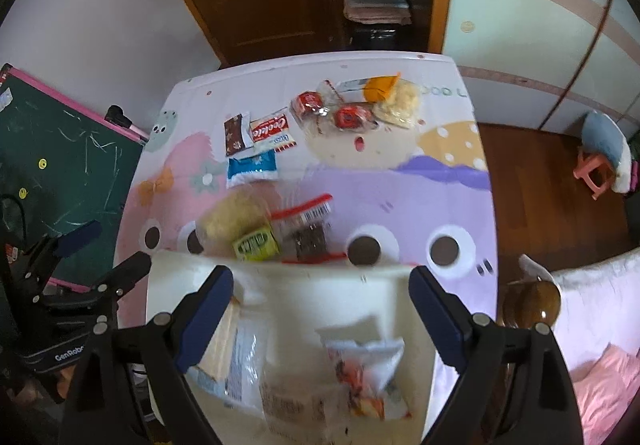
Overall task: Organize snacks
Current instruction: 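Lift both grippers from the tray toward the remaining snacks, then grasp the cracker bag with the left gripper while the right grasps the red-lidded pack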
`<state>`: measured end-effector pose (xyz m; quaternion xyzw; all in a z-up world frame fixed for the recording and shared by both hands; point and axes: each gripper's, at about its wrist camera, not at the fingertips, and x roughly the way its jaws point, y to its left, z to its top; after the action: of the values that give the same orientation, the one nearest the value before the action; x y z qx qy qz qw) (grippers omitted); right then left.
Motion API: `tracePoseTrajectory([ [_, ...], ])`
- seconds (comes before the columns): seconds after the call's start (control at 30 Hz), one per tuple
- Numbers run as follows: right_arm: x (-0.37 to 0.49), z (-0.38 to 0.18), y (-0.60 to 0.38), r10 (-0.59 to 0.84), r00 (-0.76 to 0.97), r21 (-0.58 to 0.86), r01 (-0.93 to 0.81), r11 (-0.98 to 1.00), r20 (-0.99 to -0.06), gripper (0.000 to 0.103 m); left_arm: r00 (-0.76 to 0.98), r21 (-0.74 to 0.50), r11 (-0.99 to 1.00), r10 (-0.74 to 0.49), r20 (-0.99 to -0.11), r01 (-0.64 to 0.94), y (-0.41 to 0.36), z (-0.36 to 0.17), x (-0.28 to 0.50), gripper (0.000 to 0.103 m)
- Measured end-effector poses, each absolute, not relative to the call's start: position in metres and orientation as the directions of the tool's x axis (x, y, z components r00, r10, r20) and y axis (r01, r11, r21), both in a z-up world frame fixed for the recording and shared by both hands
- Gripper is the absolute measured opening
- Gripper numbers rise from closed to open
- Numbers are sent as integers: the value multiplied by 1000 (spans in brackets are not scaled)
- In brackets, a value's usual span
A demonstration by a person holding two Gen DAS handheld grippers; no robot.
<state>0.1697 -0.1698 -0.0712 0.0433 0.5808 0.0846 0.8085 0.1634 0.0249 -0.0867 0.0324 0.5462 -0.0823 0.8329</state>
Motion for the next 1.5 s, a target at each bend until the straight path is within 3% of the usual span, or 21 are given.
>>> tracePoseTrajectory([
  [0.5, 250, -209, -139, 154, -84, 159, -61, 985, -984, 65, 57, -130, 967, -146, -988, 219, 9, -202, 256, 87],
  [0.87, 256, -242, -129, 169, -166, 179, -50, 983, -972, 62, -30, -124, 972, -121, -992, 198, 11, -240, 272, 86],
  [0.97, 257, -247, -125, 182, -180, 196, -60, 979, -967, 53, -48, -135, 973, -128, -991, 189, 13, -246, 274, 86],
  [1.17, 255, -251, -111, 154, -179, 172, -85, 981, -972, 49, -53, -123, 976, -116, -992, 178, 19, -253, 278, 86],
  [1.5, 250, -240, -112, 177, -149, 188, -65, 980, -973, 44, -49, -165, 969, -159, -986, 182, 24, -260, 274, 59],
])
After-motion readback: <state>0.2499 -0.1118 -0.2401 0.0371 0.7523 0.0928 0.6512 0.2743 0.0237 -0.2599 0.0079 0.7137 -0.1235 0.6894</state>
